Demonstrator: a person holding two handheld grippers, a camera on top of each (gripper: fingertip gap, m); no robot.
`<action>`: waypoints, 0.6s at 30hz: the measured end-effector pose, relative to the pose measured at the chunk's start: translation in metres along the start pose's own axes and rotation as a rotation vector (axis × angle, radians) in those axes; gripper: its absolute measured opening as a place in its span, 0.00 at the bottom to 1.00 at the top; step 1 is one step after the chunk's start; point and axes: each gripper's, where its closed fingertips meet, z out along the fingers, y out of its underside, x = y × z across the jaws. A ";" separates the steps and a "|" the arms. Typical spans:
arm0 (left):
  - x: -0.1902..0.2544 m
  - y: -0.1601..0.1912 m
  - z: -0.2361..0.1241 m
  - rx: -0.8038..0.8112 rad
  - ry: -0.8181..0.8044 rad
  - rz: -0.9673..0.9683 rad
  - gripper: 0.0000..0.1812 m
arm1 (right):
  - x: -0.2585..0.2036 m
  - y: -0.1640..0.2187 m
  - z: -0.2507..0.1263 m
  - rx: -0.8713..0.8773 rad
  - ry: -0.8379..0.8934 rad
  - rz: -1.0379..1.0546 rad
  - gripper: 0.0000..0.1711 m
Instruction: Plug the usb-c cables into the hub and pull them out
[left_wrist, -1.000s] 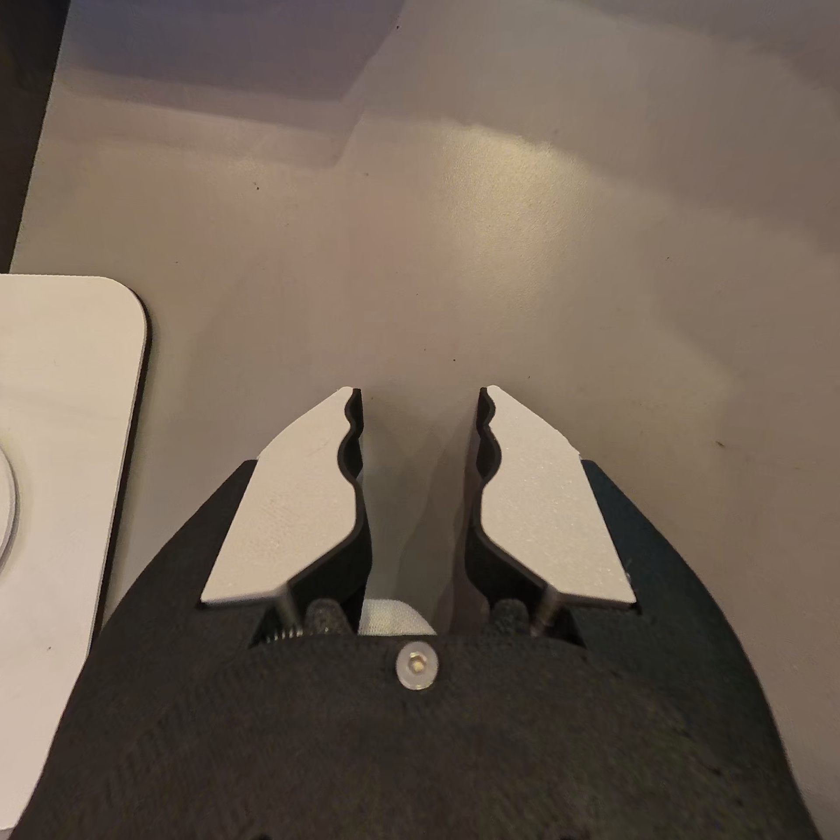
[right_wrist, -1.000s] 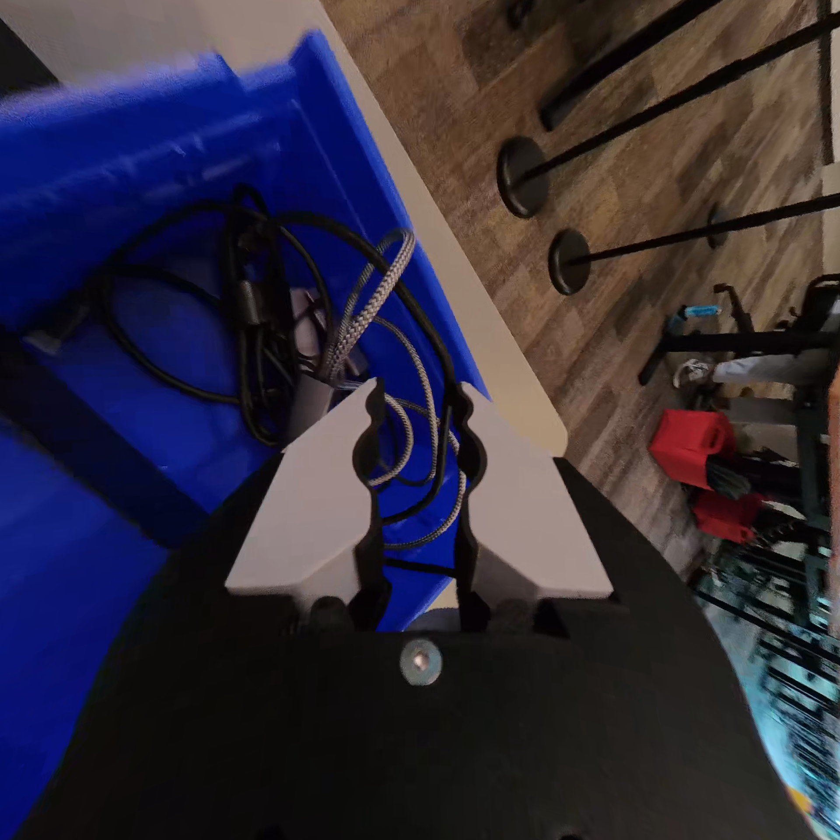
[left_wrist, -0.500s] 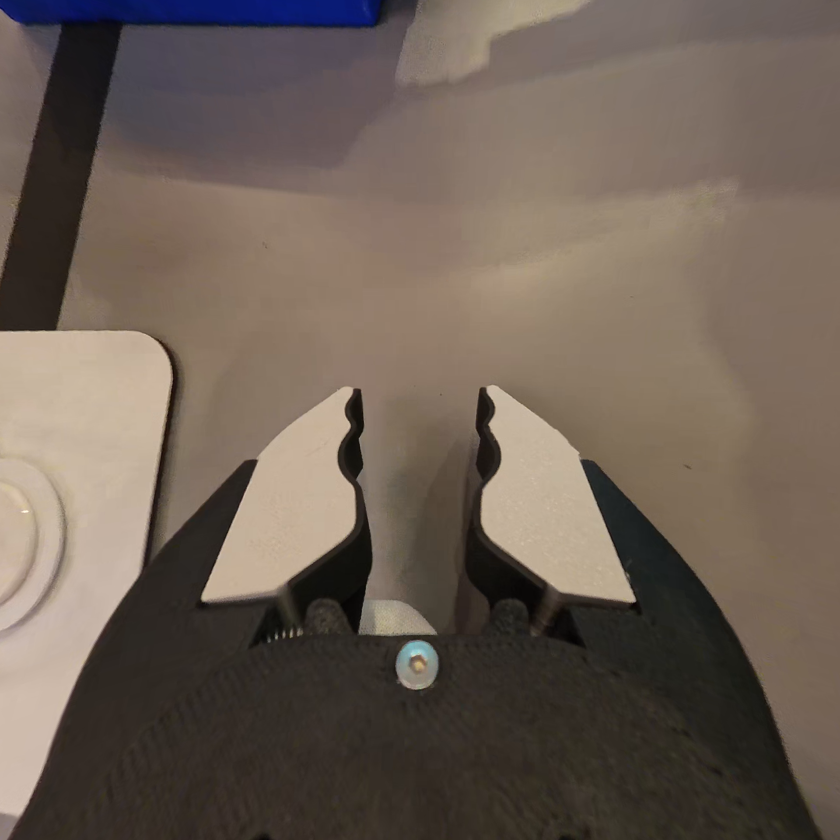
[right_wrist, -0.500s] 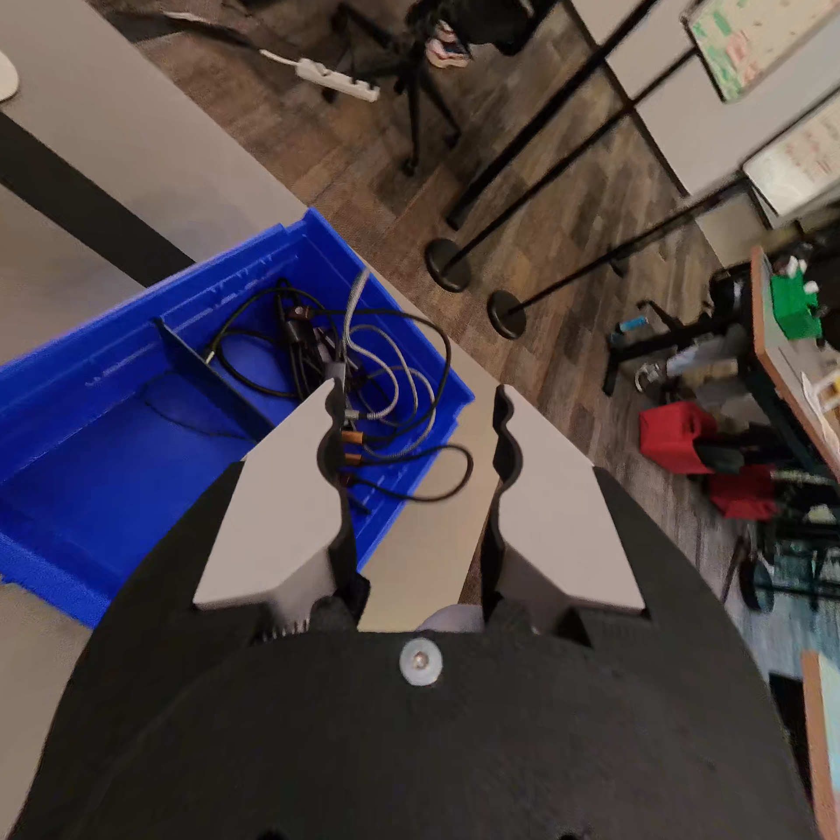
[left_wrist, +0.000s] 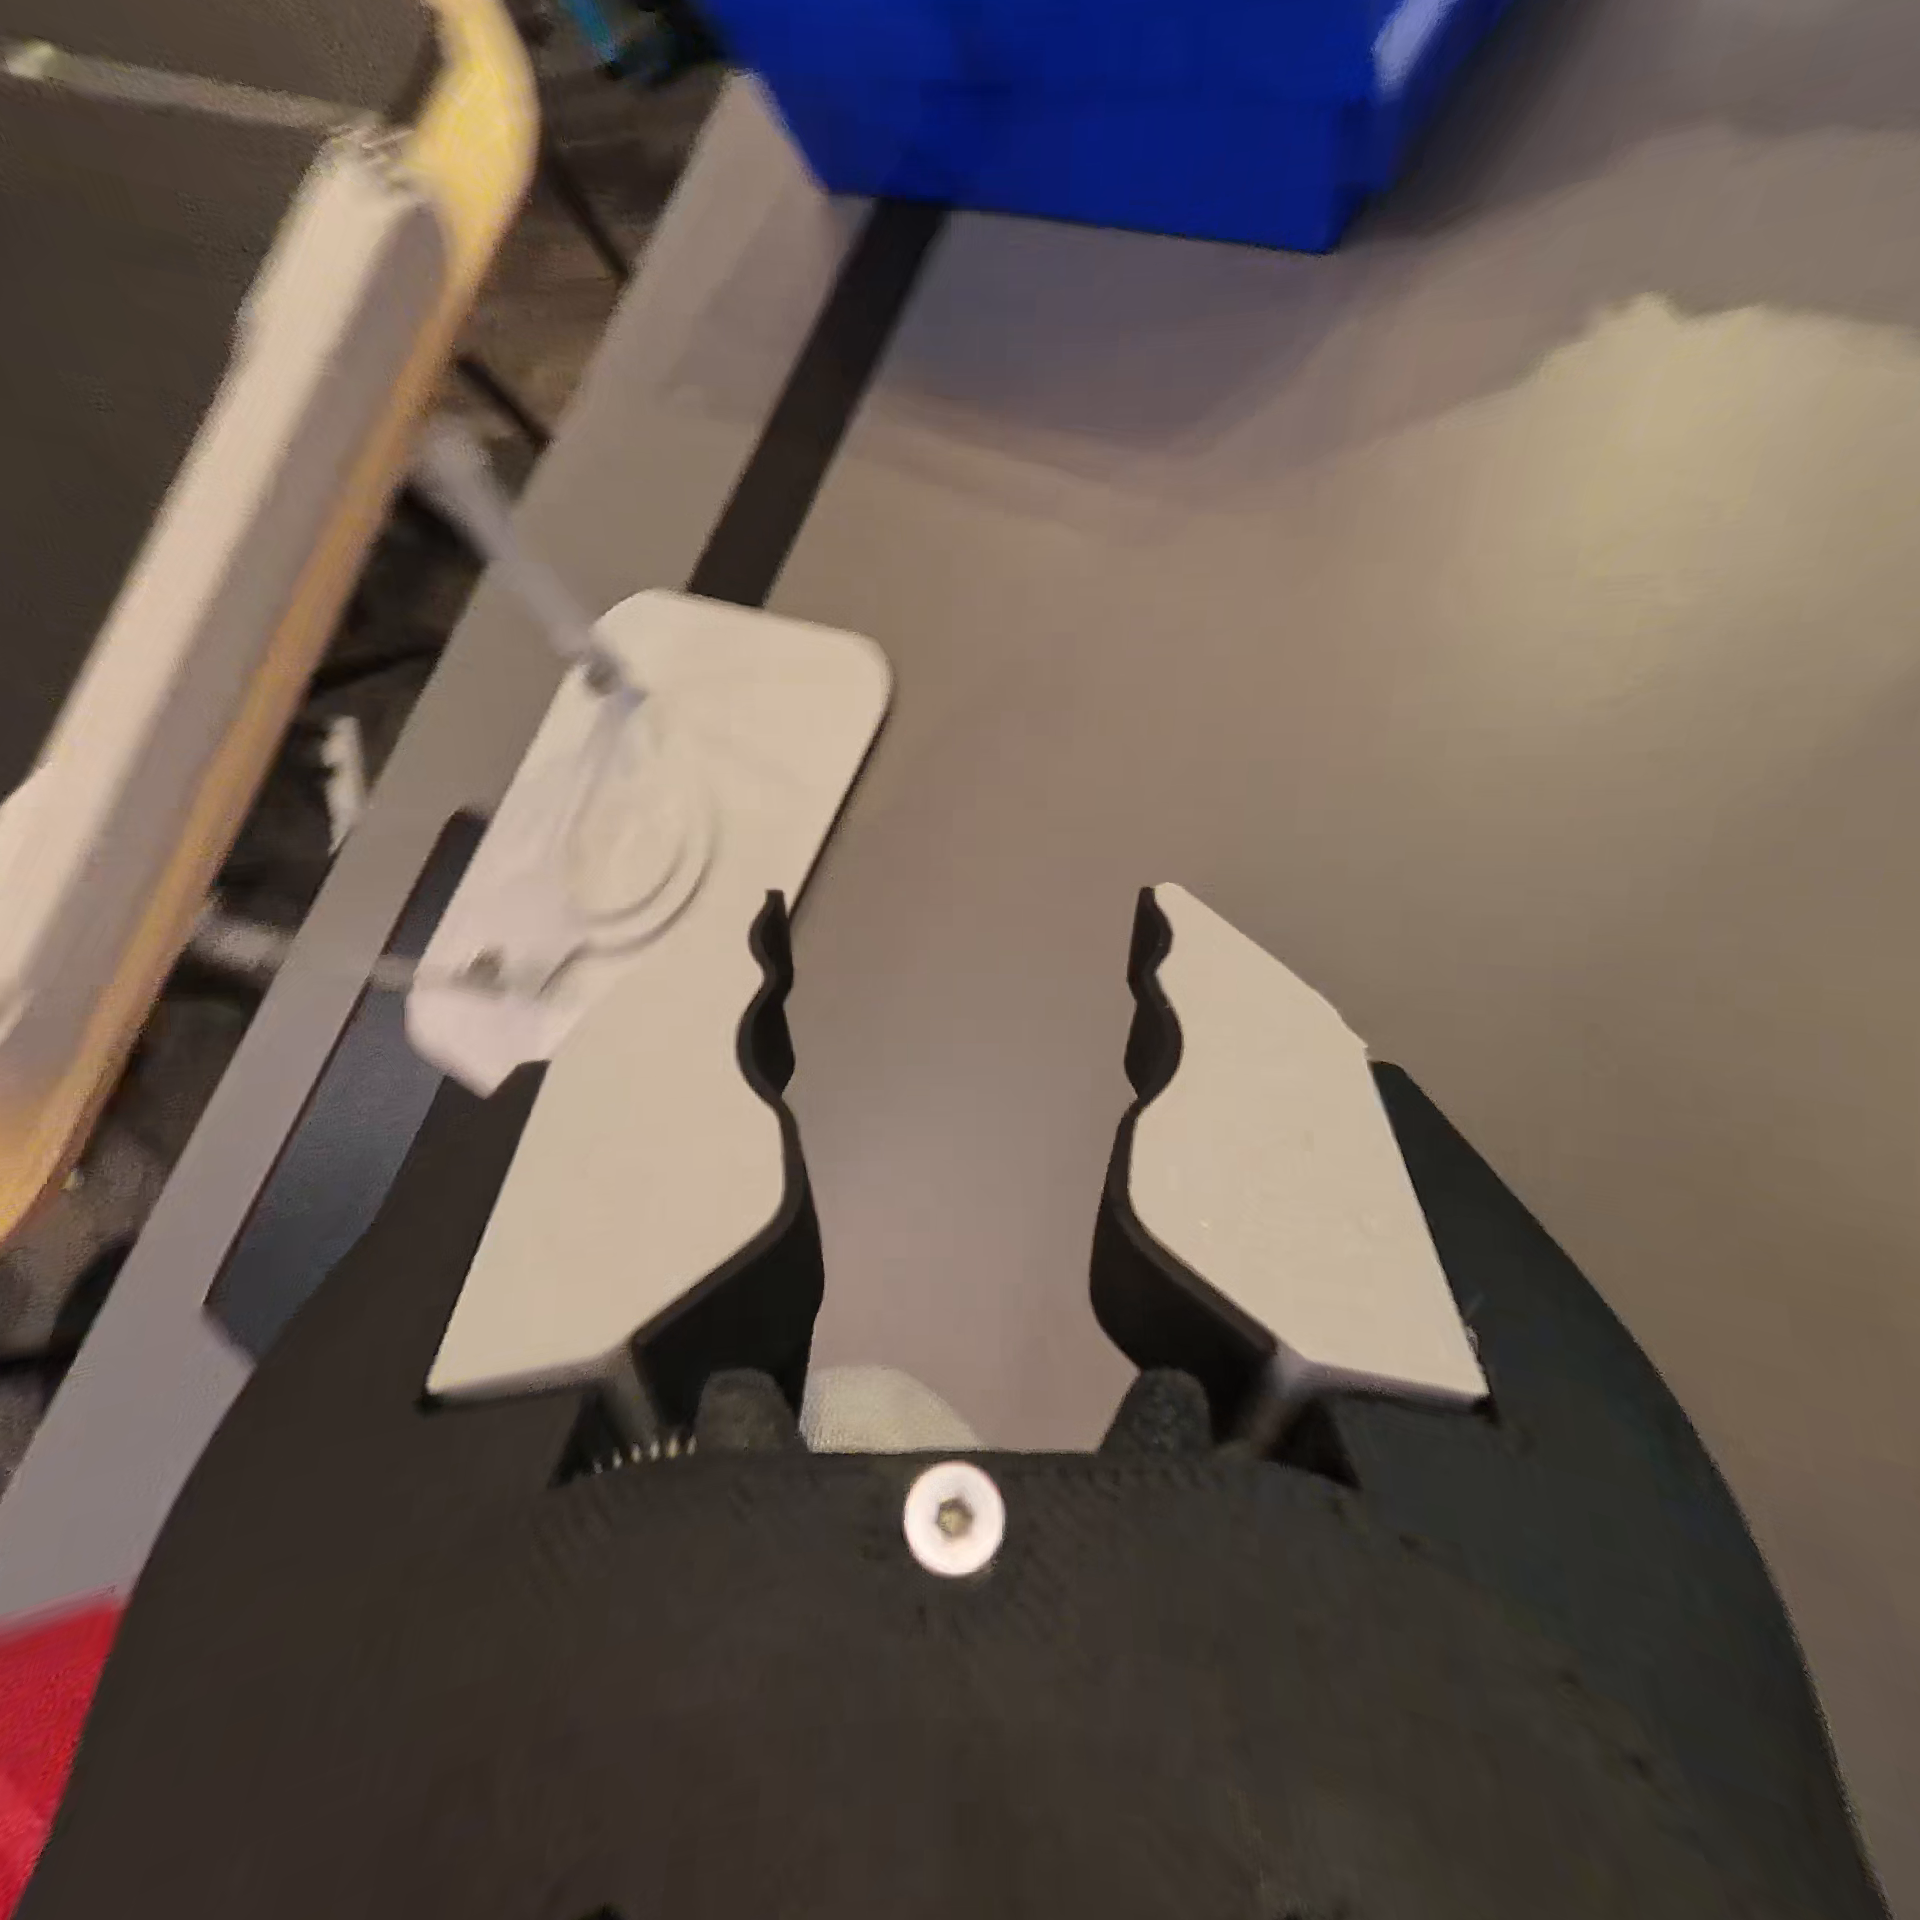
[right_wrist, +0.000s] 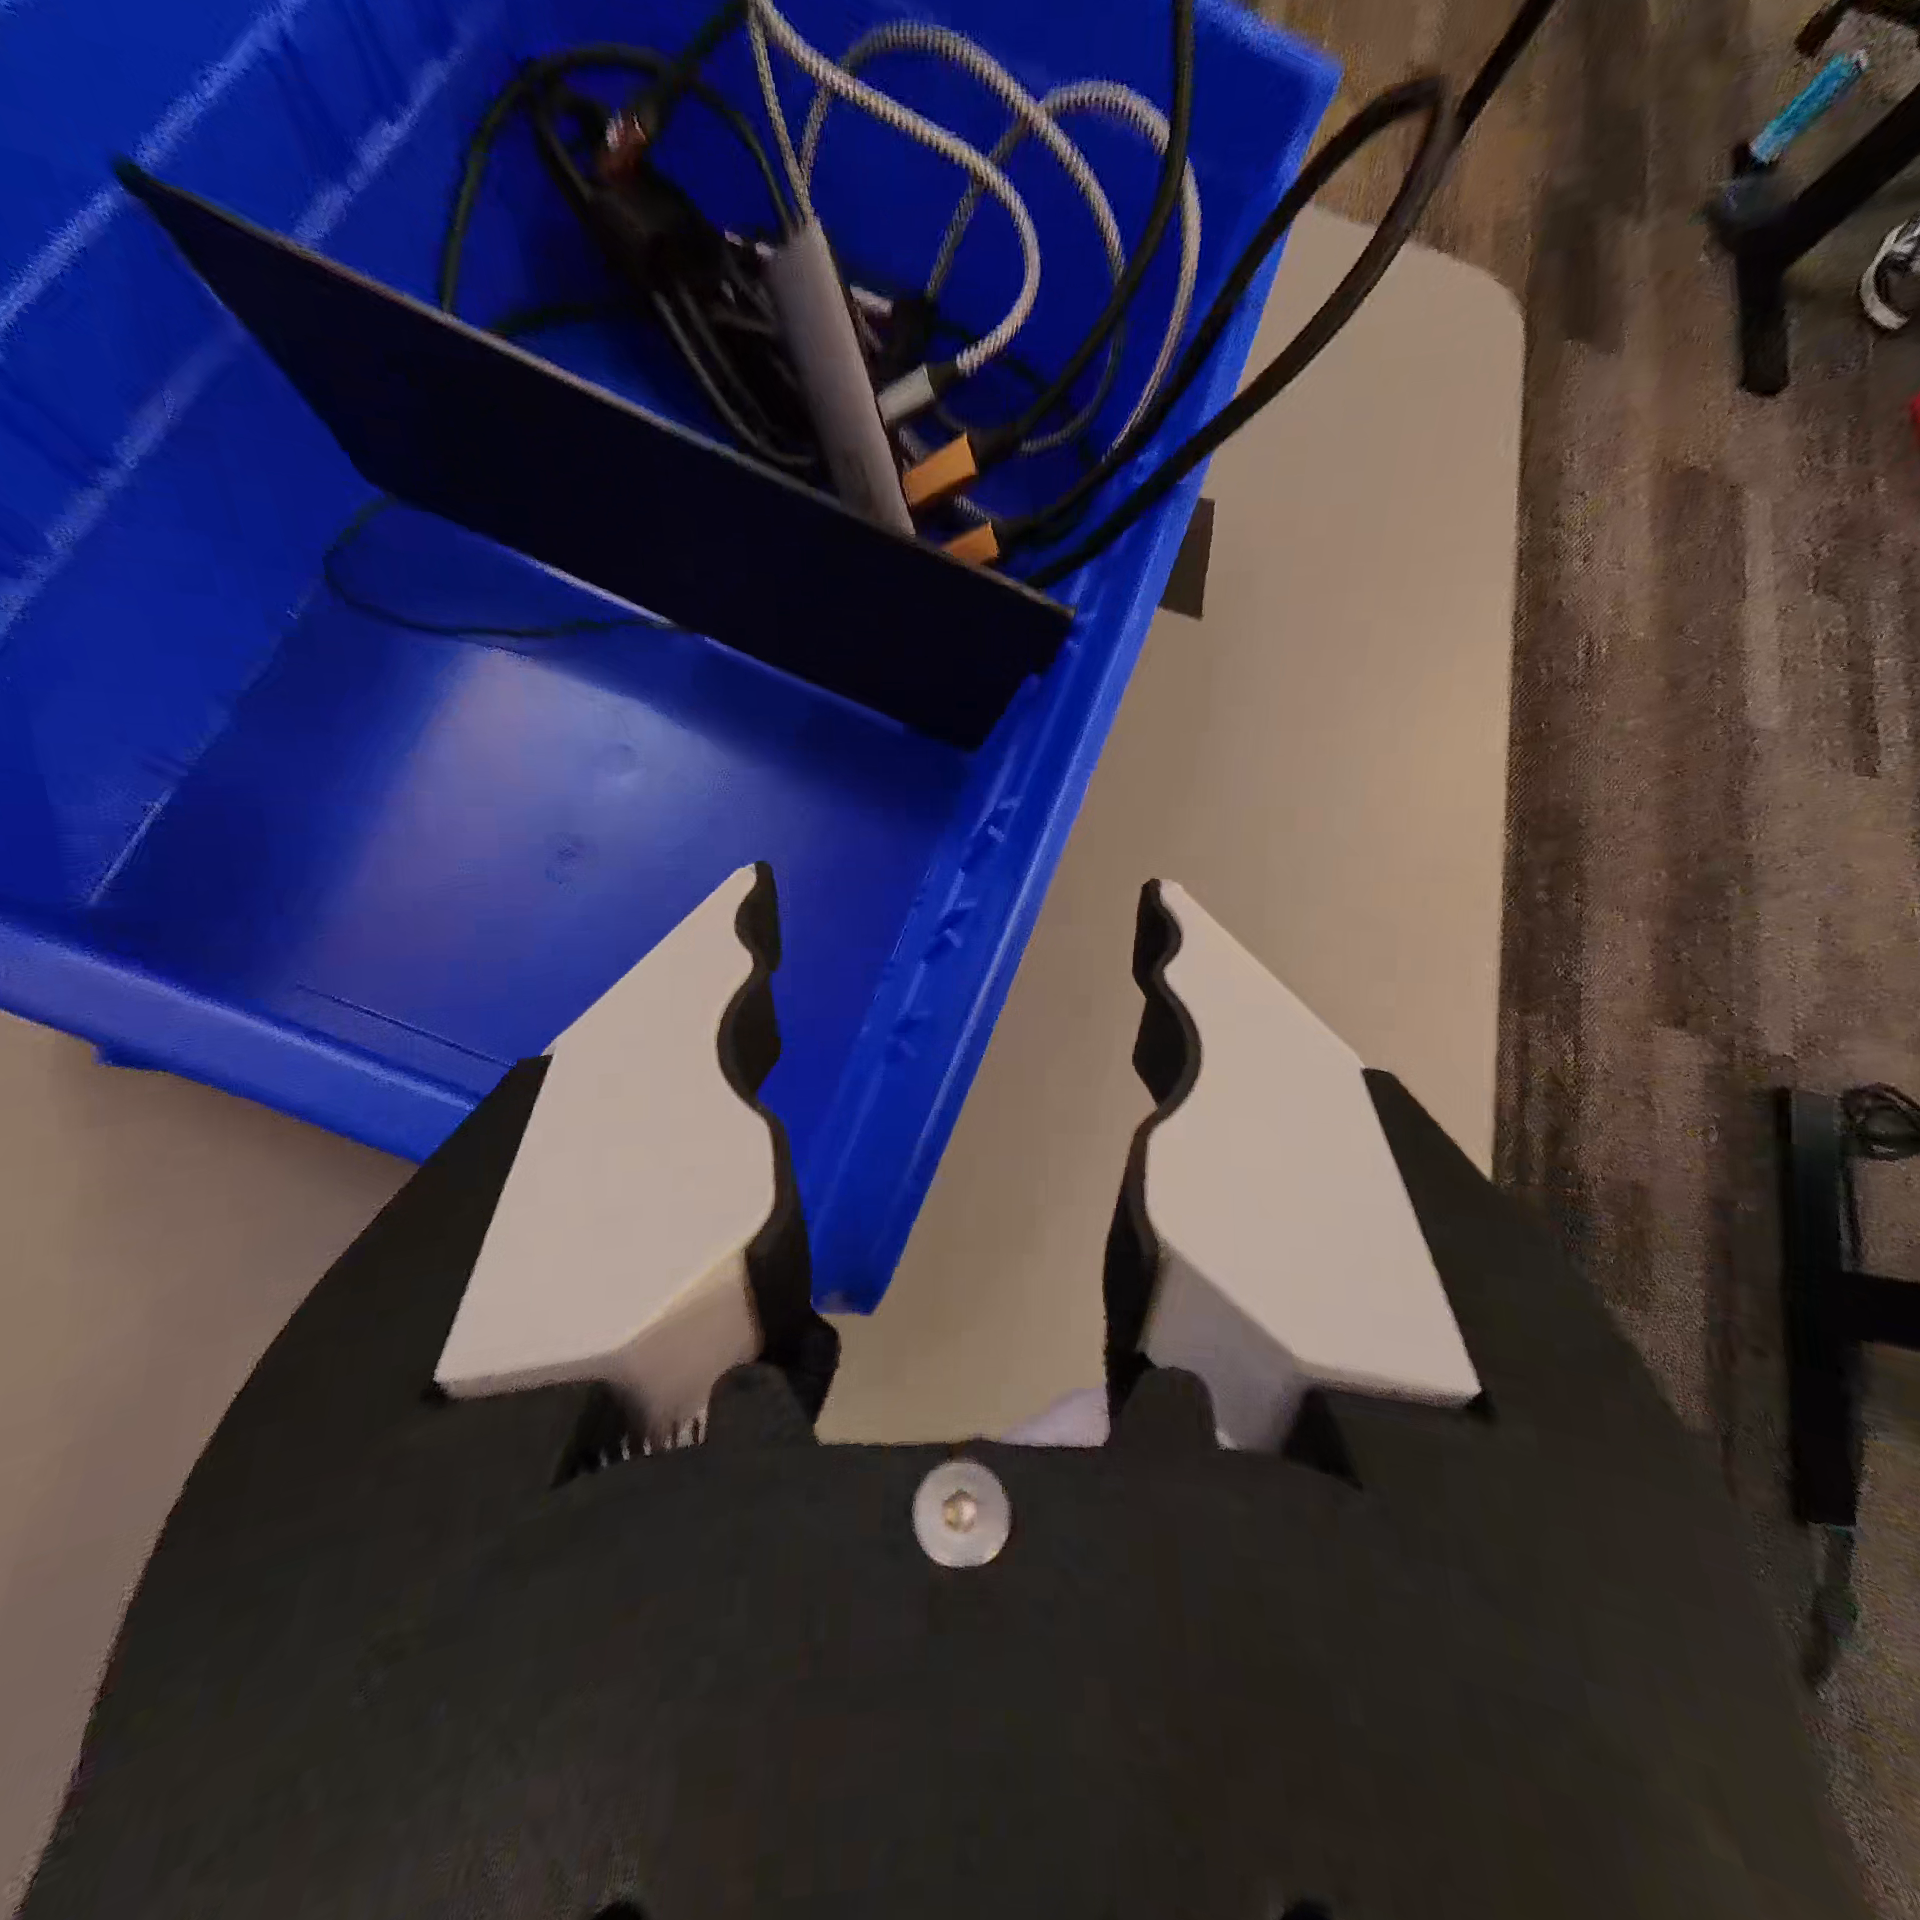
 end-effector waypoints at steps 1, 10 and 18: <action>-0.012 0.010 -0.017 -0.001 -0.051 -0.053 0.35 | -0.002 0.004 0.005 -0.007 -0.012 0.009 0.39; -0.109 0.189 -0.206 -0.119 -0.634 -0.509 0.43 | -0.014 0.017 0.030 0.000 -0.097 0.063 0.23; -0.135 0.345 -0.286 -0.242 -0.930 -0.763 0.48 | -0.020 0.018 0.026 0.011 -0.124 0.106 0.19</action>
